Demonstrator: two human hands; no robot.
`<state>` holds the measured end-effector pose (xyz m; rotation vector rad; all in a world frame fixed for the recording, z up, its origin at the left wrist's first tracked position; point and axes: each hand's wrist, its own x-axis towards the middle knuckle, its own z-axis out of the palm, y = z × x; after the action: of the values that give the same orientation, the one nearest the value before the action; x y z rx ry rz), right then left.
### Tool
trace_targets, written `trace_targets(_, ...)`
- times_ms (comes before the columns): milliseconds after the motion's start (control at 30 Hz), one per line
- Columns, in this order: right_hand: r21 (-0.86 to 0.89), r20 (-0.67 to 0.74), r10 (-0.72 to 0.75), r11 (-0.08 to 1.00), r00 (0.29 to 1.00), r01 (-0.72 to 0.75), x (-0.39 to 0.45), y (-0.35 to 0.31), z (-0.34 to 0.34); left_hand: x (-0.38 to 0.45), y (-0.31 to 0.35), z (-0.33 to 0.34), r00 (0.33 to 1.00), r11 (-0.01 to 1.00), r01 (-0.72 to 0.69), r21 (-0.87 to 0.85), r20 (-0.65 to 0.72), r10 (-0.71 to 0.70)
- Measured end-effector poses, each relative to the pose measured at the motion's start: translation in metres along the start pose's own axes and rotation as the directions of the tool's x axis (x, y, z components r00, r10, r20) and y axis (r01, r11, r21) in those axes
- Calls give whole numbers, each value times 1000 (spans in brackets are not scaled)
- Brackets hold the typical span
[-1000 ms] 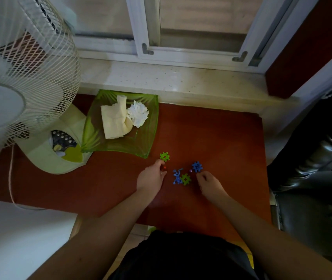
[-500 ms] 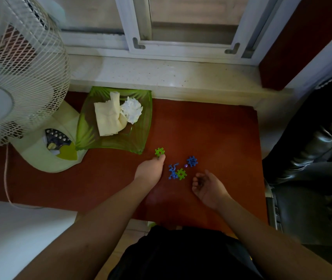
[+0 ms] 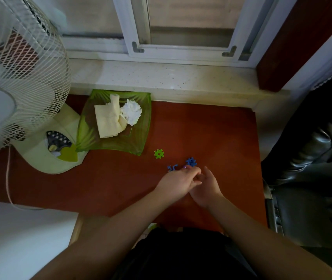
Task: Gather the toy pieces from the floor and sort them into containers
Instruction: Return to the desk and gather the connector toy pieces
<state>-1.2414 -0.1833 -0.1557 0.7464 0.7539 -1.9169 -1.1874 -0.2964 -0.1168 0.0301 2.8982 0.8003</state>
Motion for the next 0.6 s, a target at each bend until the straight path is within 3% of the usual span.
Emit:
trace_targets(133, 69, -146, -47, 996, 988, 58, 3, -2, 6, -5, -8, -7, 976, 985, 106, -133, -175, -128)
trace_targets(200, 20, -185, -41, 999, 982, 46, 5, -6, 5, -10, -20, -10, 943, 972, 158, -174, -266, -201)
trace_targets(267, -128, -223, -58, 991, 973, 30, 5, -12, 4, -15, -32, -10, 904, 941, 245, -231, -296, -308)
trace_targets(333, -465, -274, -210, 883, 939, 62, 4, -18, 3, -19, -42, -3, 880, 907, 333, -258, -260, -397)
trace_targets(367, -695, -235, -325, 715, 916, 75, 3, -21, 2, -21, -46, 1, 878, 896, 370, -245, -223, -423)
trace_targets(400, -887, -137, -420, 455, 897, 77, 3, -25, 2, -22, -49, 5, 882, 890, 398, -223, -175, -438)
trace_targets(467, -990, 137, -450, -81, 883, 113, 4, -28, 1, -23, -51, 14, 892, 885, 428, -186, -68, -446)
trace_targets(500, -964, 226, -409, -221, 884, 144, 5, -29, 1, -24, -52, 17, 893, 881, 441, -169, -17, -450)
trace_targets(600, -876, 336, -289, -445, 896, 185, 9, -28, 3, -23, -54, 24, 877, 871, 480, -99, 70, -476)
